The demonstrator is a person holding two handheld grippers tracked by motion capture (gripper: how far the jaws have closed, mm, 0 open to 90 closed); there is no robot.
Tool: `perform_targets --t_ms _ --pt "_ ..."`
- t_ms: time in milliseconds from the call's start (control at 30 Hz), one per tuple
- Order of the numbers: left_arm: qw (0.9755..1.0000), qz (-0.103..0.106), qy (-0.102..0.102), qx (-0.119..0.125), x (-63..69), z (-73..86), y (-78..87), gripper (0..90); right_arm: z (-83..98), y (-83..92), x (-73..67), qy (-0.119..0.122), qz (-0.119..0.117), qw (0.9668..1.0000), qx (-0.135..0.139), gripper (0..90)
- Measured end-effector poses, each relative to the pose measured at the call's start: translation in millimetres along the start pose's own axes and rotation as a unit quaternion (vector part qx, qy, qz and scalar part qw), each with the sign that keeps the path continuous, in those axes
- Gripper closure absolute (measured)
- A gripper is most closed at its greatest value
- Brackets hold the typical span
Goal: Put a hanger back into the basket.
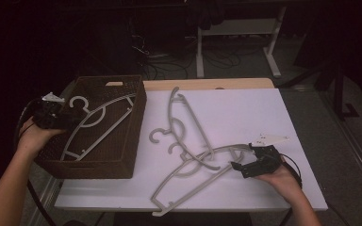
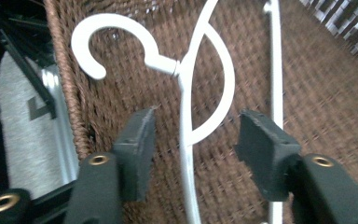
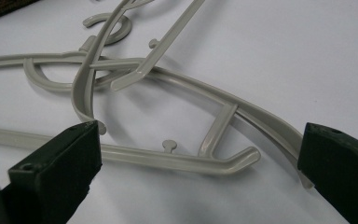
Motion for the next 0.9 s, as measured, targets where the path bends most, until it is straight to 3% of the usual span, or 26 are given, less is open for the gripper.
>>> perform_targets --t_ms 167,367,667,900 --pt "0.9979 0.047 0.025 0.036 6.4 -8.0 11.9 31.1 0.0 -0.2 0.3 -0.001 0.0 1.0 0.0 0.0" --pt "0.9912 0.095 0.047 0.08 22.8 -23.3 26.1 19.4 0.1 -0.6 0.2 -0.001 0.0 1.0 -0.002 0.0" --pt "0.9802 0.152 0.051 0.116 63.5 -44.6 37.0 8.2 -0.4 -0.1 0.3 0.0 -0.002 1.0 0.0 0.0" --pt "0.9745 0.175 0.046 0.132 92.7 -57.5 38.6 3.3 -0.4 0.6 0.9 0.0 -0.002 1.0 0.002 0.0"
Point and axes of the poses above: each handheld gripper's, and its own axes: y roughly backward along the jaws, z roughly out of its underside, x roughly to its right, the point moved 6 cm from there along -y, roughly forward along the jaws, and after that the axes turned 6 degrees about -z, right-handed, at the moved point
